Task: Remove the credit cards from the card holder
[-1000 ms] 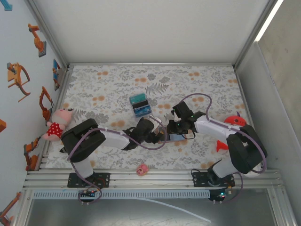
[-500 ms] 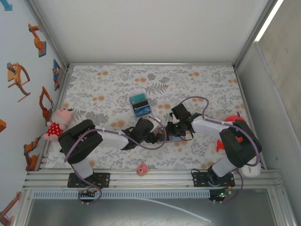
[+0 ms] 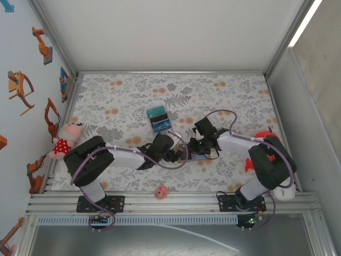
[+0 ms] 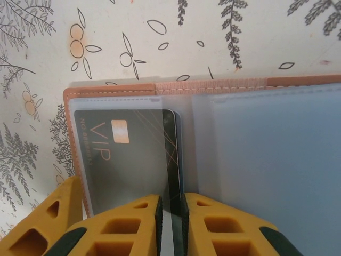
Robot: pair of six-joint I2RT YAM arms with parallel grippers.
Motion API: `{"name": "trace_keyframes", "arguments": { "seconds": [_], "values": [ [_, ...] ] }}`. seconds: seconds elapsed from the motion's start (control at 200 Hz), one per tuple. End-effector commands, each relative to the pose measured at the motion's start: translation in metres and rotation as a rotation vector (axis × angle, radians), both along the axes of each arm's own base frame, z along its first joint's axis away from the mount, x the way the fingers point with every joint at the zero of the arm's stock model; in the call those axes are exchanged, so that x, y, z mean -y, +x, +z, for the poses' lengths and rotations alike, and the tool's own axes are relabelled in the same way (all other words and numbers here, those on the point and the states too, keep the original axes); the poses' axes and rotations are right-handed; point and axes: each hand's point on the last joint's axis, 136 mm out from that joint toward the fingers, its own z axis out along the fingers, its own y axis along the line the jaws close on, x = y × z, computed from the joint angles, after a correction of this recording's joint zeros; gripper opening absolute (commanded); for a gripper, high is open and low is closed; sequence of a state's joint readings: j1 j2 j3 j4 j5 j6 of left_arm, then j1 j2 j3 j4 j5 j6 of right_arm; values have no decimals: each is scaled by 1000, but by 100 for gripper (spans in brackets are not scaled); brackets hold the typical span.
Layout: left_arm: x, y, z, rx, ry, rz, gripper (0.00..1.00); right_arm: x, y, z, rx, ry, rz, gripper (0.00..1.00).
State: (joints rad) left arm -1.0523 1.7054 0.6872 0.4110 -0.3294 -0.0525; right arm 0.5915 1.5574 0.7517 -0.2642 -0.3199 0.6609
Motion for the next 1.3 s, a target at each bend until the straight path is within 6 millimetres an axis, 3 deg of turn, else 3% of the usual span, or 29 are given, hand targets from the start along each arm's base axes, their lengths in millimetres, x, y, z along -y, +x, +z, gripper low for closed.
{"name": "trace_keyframes", "arguments": {
  "seconds": [0.0,0.561,0.997,1.297],
  "values": [
    [-1,1,-4,-8,22,11,97,8,-2,1,-2,-18,-32,19],
    [-7,1,-8,-1,86,-3,97,-4,-6,-5,-23,74,-31,21],
    [-15,-3,-12,-15,131,-4,97,-21,-2,24,29,309,-35,16],
    [-14,-1,-10,-12,136,0,97,-20,-1,27,32,359,-42,11]
  ]
}}
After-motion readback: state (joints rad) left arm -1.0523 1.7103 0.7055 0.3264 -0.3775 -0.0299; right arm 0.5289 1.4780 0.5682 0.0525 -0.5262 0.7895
